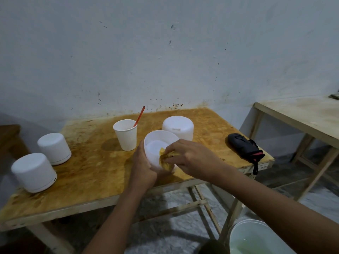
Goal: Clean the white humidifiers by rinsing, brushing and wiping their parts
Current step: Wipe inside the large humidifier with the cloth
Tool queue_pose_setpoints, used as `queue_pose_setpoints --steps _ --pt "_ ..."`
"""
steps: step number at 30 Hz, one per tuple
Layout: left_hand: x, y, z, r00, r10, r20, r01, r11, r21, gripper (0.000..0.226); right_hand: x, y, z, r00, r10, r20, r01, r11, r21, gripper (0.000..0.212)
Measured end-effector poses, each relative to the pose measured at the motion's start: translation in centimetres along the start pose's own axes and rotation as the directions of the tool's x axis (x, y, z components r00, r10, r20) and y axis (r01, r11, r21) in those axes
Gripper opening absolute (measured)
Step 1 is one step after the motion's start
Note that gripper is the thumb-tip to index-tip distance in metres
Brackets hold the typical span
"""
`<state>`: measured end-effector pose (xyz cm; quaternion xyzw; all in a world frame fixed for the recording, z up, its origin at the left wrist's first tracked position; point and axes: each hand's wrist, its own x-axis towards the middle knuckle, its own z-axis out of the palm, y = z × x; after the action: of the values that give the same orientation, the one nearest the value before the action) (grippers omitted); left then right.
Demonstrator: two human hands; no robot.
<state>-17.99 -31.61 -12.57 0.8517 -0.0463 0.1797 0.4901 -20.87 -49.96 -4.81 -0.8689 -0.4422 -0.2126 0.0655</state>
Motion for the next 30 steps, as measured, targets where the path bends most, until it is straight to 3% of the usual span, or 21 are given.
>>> queue_pose_setpoints --steps 4,8,14,16,18,20,23,25,28,30 --pt "-0.2 0.5 0.0 0.999 -0.008 0.037 0.01 0.999 -0.053 0.128 -0.9 2.0 -0.7 0.994 0.106 -0.006 -0.106 0.994 0.023 0.018" --pt "-0.2 0.5 -0.3 0.999 -0.032 0.026 0.034 0.996 -0.078 0.123 -0.9 2.8 -0.5 0.981 0.185 -0.051 -0.184 0.982 0.033 0.016" --pt "0.6 0.2 -0.1 0.991 -0.123 0.061 0.129 0.986 -0.104 0.117 1.0 0.2 0.5 0.993 0.104 -0.054 -0.098 0.99 0.105 0.025" --pt "1.1 -0.1 0.2 0.992 -0.109 0.07 0.116 0.988 -0.101 0.113 2.2 -0.5 0.4 0.99 0.14 -0.012 -0.135 0.975 0.174 0.029" --pt "1.4 0.0 0.1 0.992 -0.031 0.118 0.028 0.999 0.024 0.101 3.7 -0.7 0.5 0.983 0.184 0.027 -0.186 0.956 0.228 0.031" --pt "1.4 0.3 0.0 0.974 0.041 0.225 -0.094 0.969 0.229 0.071 5.5 -0.9 0.9 0.977 0.207 0.056 -0.215 0.947 0.24 0.033" --pt "1.6 0.6 0.3 0.984 0.096 0.151 -0.133 0.958 0.254 0.043 7.8 -0.7 1.6 0.966 0.244 0.081 -0.257 0.935 0.246 0.036" --pt "1.7 0.5 0.4 0.992 0.039 0.118 -0.062 0.979 0.193 0.051 8.8 -0.2 1.9 0.957 0.272 0.101 -0.289 0.925 0.247 0.034" --pt "1.2 0.9 0.3 0.995 -0.086 0.041 0.083 0.994 0.067 0.089 9.4 0.7 2.0 0.949 0.296 0.107 -0.313 0.922 0.227 0.031" --pt "0.7 0.7 0.2 0.995 -0.098 0.031 0.098 0.995 0.015 0.109 9.5 1.5 1.9 0.937 0.329 0.114 -0.346 0.919 0.191 0.031"
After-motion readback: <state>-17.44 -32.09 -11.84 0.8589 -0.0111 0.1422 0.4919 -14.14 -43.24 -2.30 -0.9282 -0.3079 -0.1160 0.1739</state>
